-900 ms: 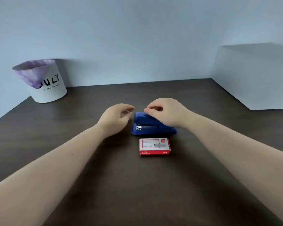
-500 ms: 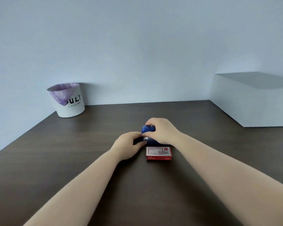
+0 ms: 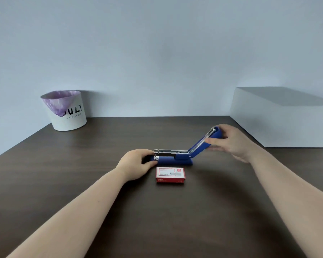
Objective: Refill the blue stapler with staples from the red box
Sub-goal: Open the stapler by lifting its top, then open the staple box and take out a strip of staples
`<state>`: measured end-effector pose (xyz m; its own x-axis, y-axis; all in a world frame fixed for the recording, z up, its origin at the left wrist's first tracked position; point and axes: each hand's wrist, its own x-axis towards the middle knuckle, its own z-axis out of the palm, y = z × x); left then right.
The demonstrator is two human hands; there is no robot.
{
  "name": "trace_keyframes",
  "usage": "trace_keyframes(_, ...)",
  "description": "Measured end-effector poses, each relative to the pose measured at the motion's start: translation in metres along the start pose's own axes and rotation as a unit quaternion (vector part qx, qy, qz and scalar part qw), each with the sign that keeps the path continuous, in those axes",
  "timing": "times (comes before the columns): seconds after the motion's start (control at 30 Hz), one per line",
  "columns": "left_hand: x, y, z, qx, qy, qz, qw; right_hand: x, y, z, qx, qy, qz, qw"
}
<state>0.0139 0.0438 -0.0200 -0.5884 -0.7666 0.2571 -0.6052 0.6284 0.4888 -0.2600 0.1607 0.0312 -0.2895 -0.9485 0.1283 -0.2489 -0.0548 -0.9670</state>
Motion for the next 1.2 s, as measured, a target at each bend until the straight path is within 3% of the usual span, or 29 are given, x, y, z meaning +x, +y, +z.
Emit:
trace_keyframes(0.4, -0.002, 0.001, -0.004, -0.013, -0.017, -0.007, 1.000, 0.000, 0.019, -0.013, -0.262, -0.022, -0.022, 0.965)
trace_keyframes(0.6, -0.002, -0.001, -0.002, -0.005, -0.015, 0.001, 1.000, -0.008, 0.031, -0.004, -0.300, -0.032, -0.038, 0.953)
trace_keyframes(0.8, -0.018, 0.012, -0.003, -0.056, 0.145, 0.040, 0.987, -0.013, 0.016, 0.010, -0.282, 0.019, -0.083, 0.956)
trace_keyframes(0.9, -0.034, 0.026, -0.005, -0.019, 0.070, 0.107, 0.992, -0.016, -0.002, 0.019, -0.278, 0.013, -0.098, 0.956)
trace_keyframes(1.0, -0.042, 0.030, -0.002, 0.055, -0.023, 0.120, 0.991, -0.022, -0.012, 0.034, -0.199, 0.034, -0.093, 0.975)
trace_keyframes(1.1, -0.039, 0.029, 0.003, 0.066, -0.018, 0.106, 0.992, -0.031, -0.008, 0.055, -0.117, 0.052, -0.058, 0.990)
trace_keyframes(1.2, -0.033, 0.031, 0.002, 0.030, 0.012, 0.104, 0.994, -0.040, 0.002, 0.073, -0.139, 0.027, -0.015, 0.990)
